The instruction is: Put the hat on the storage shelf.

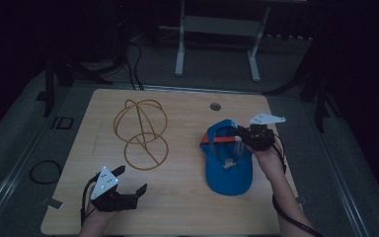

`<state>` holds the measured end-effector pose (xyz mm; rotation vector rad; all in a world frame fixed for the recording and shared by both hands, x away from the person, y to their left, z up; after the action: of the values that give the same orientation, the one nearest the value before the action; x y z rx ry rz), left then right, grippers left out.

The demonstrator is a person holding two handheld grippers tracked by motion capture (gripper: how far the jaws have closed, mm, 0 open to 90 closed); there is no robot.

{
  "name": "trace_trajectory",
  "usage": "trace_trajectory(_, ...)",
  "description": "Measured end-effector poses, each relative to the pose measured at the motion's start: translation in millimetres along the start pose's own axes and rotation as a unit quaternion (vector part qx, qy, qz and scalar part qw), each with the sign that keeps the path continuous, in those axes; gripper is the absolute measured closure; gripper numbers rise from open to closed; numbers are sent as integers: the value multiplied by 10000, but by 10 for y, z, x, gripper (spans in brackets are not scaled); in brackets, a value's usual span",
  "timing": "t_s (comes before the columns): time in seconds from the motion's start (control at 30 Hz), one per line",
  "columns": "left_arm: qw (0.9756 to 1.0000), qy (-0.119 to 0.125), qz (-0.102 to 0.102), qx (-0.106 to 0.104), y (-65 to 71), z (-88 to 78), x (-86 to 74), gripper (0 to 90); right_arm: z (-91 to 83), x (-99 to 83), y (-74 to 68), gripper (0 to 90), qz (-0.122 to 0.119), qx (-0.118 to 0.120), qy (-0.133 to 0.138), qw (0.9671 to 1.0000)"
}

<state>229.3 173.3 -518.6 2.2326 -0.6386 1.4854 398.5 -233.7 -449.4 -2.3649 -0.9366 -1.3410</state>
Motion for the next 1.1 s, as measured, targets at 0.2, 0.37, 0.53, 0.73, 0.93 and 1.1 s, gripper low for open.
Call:
trace_trajectory(0.2, 9992, 45, 354, -152, 67, 26, 325, 48, -281, 190, -42, 846, -118, 14, 414, 9991)
trace_trajectory(0.37, 9987, 118, 396, -293, 138, 95, 585, 48, -466, 307, -88, 846, -190, -6, 661, 9976)
trace_trajectory(0.53, 9973, 152, 541, -472, 251, 190, 844, 48, -608, 383, -120, 846, -424, -202, 759, 9960)
trace_trajectory(0.73, 9955, 175, 768, -529, 370, 324, 1146, 48, -769, 445, -147, 846, -463, -131, 906, 9947)
trace_trajectory(0.93, 9940, 187, 883, -612, 485, 473, 1435, 48, -904, 491, -214, 846, -494, -20, 1050, 9932)
trace_trajectory(1.1, 9932, 186, 829, -797, 586, 630, 1620, 48, -965, 517, -315, 846, -615, 52, 1135, 9916)
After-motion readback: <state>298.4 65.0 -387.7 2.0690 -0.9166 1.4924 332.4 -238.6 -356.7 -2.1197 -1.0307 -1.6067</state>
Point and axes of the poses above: each handheld gripper's, and its own axes: z roughly forward along the jaws, x roughly out of its top, y roughly to its right, the point moved 2 cm from there along z, roughly forward along the jaws, and after that the axes turned 1 degree about -z, right-handed, at the moved point
